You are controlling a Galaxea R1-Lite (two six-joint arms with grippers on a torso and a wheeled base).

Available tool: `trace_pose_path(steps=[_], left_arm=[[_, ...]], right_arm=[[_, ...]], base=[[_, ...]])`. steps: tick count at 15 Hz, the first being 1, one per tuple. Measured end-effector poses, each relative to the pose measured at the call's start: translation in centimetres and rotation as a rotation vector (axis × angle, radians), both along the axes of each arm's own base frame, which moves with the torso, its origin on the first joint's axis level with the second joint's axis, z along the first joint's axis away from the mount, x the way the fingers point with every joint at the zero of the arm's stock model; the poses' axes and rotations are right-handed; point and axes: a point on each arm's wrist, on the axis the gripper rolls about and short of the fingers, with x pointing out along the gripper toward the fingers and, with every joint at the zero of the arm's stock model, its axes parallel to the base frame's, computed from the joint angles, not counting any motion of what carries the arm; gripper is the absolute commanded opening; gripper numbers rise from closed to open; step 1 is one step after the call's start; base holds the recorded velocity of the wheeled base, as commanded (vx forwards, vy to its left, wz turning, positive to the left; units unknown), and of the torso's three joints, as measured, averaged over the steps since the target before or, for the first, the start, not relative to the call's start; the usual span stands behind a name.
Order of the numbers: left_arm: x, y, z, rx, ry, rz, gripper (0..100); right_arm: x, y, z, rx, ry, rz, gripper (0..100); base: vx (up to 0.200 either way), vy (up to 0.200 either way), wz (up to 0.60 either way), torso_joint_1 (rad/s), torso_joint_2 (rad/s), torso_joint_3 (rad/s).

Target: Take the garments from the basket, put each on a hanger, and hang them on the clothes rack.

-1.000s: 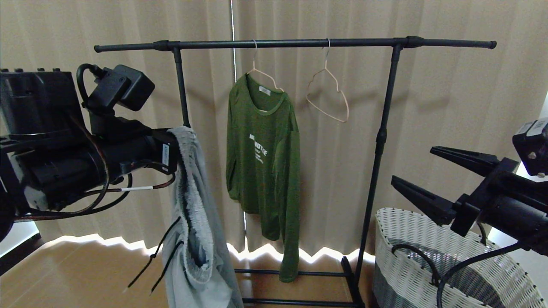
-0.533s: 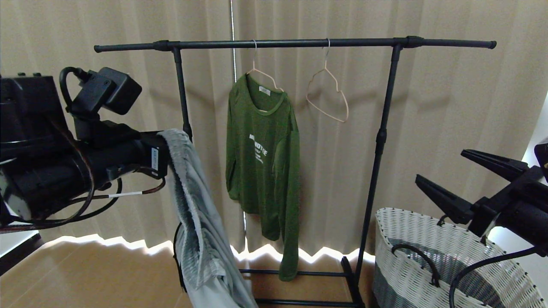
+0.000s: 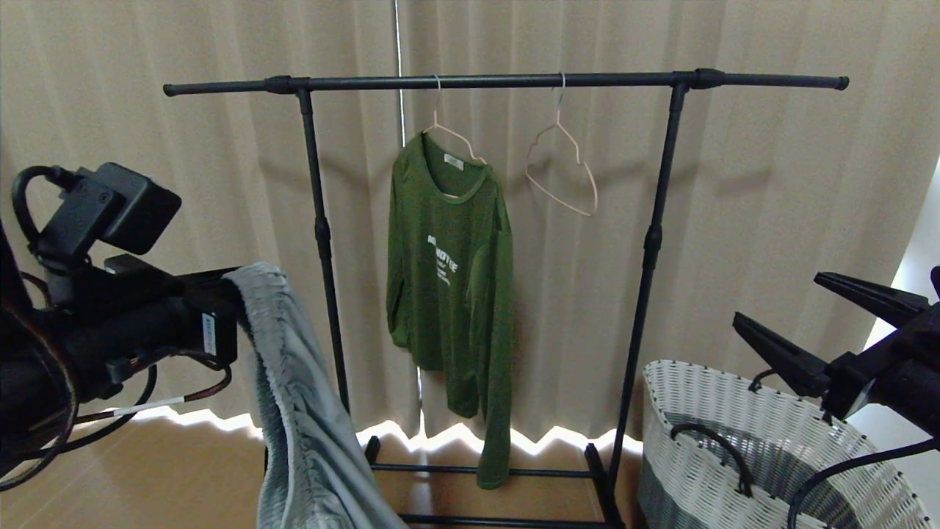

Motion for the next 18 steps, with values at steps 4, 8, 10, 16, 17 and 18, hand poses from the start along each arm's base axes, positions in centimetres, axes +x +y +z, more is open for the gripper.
trace_pose_path(steps=[4, 8, 10, 16, 17, 18], left_arm=[[-0.9, 0.4, -0.9, 0.011, -0.009, 0.001, 0], [-1.4, 0.6, -1.5, 0.020, -0.023, 0.005, 0], [-1.5, 0.9, -1.8, 0.043, -0.029, 0.012, 0], [-2.1, 1.2, -2.2, 0.051, -0.043, 0.015, 0], [-2.1, 1.2, -2.1, 0.051, -0.044, 0.015, 0], [-2.1, 1.2, -2.1, 0.050, -0.045, 0.015, 0]], right_arm=[[0.0, -0.2, -0.2, -0.005, 0.012, -0.009, 100], [-0.1, -0.2, -0.3, -0.008, 0.009, -0.011, 100], [-0.1, -0.2, -0.3, -0.008, 0.007, -0.012, 100], [0.0, -0.2, -0.4, -0.011, 0.015, -0.011, 100], [0.0, -0.2, -0.4, -0.011, 0.015, -0.011, 100], [0.0, -0.2, -0.4, -0.011, 0.016, -0.011, 100]], base=[[0.000, 0.000, 0.00, 0.182, -0.35, -0.257], [0.000, 0.000, 0.00, 0.088, -0.55, -0.260], [0.000, 0.000, 0.00, 0.347, -0.48, -0.259], [0.000, 0.000, 0.00, 0.268, -0.48, -0.256], [0.000, 0.000, 0.00, 0.246, -0.50, -0.266], [0.000, 0.000, 0.00, 0.237, -0.50, -0.266]])
